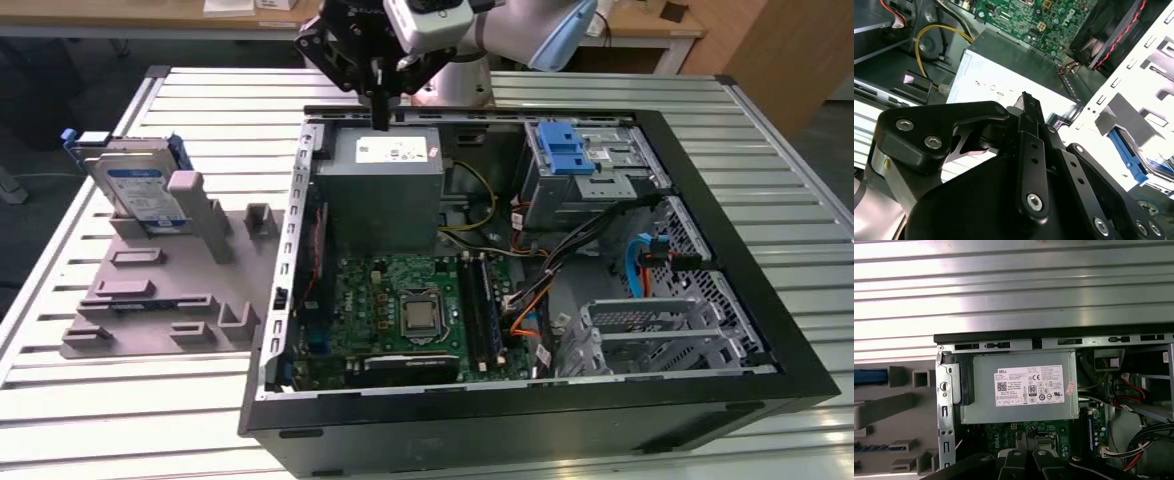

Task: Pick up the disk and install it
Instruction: 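Reach for the disk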

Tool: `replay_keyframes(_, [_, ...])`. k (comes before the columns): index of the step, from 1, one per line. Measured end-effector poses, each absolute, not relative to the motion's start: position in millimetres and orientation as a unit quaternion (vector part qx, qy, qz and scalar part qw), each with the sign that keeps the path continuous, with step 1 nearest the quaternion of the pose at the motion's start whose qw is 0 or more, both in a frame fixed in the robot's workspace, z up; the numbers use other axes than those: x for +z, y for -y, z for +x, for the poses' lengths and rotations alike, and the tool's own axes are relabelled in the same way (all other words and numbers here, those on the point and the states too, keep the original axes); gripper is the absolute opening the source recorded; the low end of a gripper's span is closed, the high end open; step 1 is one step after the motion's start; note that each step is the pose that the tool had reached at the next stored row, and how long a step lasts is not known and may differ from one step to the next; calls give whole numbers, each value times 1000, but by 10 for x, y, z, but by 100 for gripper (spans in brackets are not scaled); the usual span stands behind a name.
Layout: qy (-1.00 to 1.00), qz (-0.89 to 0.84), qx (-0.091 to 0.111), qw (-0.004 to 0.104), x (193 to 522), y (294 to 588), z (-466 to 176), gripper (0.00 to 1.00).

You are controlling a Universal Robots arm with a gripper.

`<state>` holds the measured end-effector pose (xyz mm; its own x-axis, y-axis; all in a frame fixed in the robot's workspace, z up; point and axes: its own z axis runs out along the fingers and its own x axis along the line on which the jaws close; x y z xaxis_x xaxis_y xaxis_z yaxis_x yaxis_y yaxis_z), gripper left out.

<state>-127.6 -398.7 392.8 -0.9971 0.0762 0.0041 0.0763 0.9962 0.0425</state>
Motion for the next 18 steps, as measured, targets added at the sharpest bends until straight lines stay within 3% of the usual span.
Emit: replay_keyframes(18, [999, -38, -21, 2, 3928, 3987, -1381, 11])
